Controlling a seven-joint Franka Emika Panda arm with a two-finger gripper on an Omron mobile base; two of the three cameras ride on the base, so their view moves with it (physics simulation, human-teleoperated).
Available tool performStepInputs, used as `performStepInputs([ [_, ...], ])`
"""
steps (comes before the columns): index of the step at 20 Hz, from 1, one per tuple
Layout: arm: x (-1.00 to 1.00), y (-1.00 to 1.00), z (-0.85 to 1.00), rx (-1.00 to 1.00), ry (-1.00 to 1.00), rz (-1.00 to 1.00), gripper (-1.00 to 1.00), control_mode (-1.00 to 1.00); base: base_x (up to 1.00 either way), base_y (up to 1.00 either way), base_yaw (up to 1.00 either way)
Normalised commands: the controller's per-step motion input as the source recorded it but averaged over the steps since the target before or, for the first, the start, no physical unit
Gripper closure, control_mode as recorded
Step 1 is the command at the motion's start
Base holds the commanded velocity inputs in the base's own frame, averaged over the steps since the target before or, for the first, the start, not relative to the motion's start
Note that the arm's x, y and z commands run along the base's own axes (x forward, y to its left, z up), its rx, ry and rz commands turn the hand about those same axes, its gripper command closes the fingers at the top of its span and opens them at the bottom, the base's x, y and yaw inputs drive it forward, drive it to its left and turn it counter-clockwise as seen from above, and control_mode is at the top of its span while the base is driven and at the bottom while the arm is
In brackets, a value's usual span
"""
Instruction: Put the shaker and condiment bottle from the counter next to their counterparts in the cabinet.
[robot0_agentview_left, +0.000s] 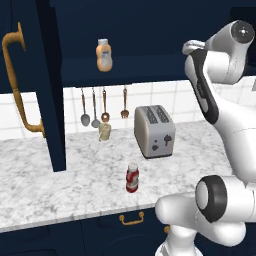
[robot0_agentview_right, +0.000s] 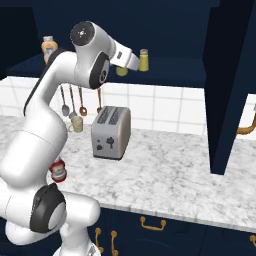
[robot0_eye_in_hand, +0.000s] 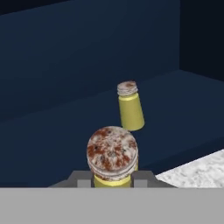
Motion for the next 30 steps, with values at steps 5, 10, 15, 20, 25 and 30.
performStepInputs([
  [5, 0.40, -0.03, -0.04, 0.00, 0.01, 0.00, 1.00, -1.00, 0.00, 0.00, 0.00],
  [10, 0.16, -0.09, -0.40, 0.00, 0.00, 0.00, 1.00, -1.00, 0.00, 0.00, 0.00],
  [15, 0.37, -0.05, -0.31, 0.00, 0.01, 0.00, 1.00, -1.00, 0.00, 0.00, 0.00],
  [20, 0.44, 0.00, -0.04, 0.00, 0.00, 0.00, 1.00, -1.00, 0.00, 0.00, 0.00],
  [25, 0.30, 0.00, -0.22, 0.00, 0.01, 0.00, 1.00, -1.00, 0.00, 0.00, 0.00],
  [30, 0.44, -0.02, -0.52, 0.00, 0.07, 0.00, 1.00, -1.00, 0.00, 0.00, 0.00],
])
